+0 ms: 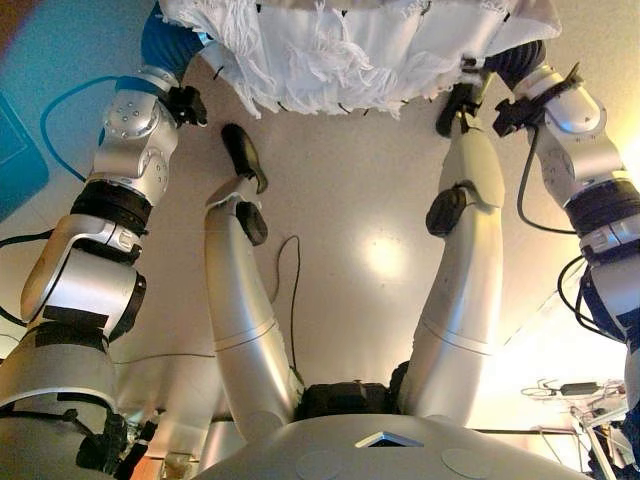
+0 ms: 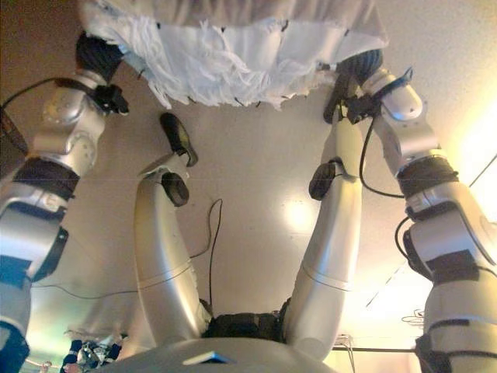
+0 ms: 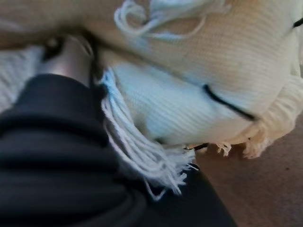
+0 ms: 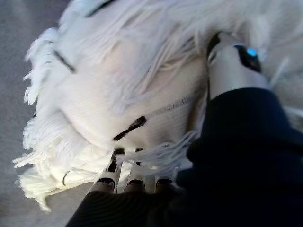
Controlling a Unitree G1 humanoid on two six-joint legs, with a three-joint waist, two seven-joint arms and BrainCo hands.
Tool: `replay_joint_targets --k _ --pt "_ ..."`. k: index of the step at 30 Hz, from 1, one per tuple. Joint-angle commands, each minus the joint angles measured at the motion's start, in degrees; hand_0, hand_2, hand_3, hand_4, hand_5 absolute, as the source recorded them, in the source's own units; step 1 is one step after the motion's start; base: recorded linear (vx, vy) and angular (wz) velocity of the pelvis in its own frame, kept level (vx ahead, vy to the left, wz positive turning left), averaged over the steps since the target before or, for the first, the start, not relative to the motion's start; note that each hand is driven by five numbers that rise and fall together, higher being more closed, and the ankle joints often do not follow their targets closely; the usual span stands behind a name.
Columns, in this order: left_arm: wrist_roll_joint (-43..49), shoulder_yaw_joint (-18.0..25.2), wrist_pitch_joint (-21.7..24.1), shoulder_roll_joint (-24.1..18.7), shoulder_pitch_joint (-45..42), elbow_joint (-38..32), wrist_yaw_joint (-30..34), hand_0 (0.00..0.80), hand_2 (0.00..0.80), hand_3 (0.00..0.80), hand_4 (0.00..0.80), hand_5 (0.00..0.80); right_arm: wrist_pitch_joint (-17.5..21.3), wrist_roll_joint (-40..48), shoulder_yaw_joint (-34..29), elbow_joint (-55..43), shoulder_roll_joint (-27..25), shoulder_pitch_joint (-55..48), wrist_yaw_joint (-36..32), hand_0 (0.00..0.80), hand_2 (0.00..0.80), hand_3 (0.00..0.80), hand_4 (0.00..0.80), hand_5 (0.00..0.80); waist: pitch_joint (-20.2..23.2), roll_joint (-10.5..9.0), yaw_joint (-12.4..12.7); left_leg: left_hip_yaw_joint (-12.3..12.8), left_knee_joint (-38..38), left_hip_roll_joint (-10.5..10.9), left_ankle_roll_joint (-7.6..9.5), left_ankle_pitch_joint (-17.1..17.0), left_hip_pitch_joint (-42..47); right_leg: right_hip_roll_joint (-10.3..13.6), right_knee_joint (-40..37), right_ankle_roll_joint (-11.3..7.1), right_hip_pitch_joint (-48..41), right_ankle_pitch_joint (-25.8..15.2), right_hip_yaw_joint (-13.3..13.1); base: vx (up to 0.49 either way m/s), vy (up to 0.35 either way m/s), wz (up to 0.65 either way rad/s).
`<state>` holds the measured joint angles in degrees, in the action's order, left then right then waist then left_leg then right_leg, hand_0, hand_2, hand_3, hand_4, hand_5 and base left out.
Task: Pick up the cushion and take it to the sofa
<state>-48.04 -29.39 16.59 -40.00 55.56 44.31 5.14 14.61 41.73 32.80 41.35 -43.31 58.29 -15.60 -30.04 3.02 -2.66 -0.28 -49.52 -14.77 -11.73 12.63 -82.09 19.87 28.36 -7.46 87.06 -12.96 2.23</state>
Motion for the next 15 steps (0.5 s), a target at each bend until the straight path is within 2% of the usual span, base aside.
replay_joint_targets --k 1,5,9,15 --pt "0.4 0.3 1.9 6.2 -2.9 -13.3 5.0 0.8 0.8 0.8 0.8 0.8 1.2 0.3 1.9 -13.7 3.8 1.4 -1.5 0.8 0.8 0.8 0.8 0.8 0.2 1.22 1.5 -6.0 15.5 -3.1 -0.6 -16.4 0.8 5.9 4.8 -7.54 -0.7 2.9 -5.8 -0.018 -0.054 -0.01" --pt "0.9 1.6 1.3 8.1 -6.4 -16.9 5.7 0.8 0.8 0.8 0.8 0.8 3.1 -0.9 -1.4 -14.9 6.6 -1.8 2.4 0.8 0.8 0.8 0.8 0.8 0.2 0.7 1.8 -6.8 17.3 -3.2 -0.75 -17.0 3.5 5.5 2.1 -7.54 -3.8 2.2 -4.9 -0.024 -0.088 -0.03" --pt "1.9 2.6 0.6 10.7 -13.0 -20.1 5.5 0.8 0.8 0.8 0.8 0.8 5.5 -3.8 -5.2 -17.3 9.9 -8.7 6.5 0.8 0.8 0.8 0.8 0.8 0.2 -0.56 2.2 -7.2 20.7 -3.2 -1.01 -18.1 10.9 5.1 -2.6 -7.54 -11.8 0.9 -3.0 -0.026 -0.137 -0.07" --pt "2.1 4.0 1.7 14.8 -24.3 -24.1 3.5 0.8 0.8 0.8 0.8 0.8 10.5 -8.7 -8.2 -22.6 13.8 -21.7 12.3 0.8 0.8 0.8 0.8 0.8 0.2 -2.73 3.2 -6.4 28.1 -2.3 -1.0 -18.9 28.0 3.3 -9.5 -7.54 -29.5 0.4 -0.1 -0.013 -0.146 -0.06"
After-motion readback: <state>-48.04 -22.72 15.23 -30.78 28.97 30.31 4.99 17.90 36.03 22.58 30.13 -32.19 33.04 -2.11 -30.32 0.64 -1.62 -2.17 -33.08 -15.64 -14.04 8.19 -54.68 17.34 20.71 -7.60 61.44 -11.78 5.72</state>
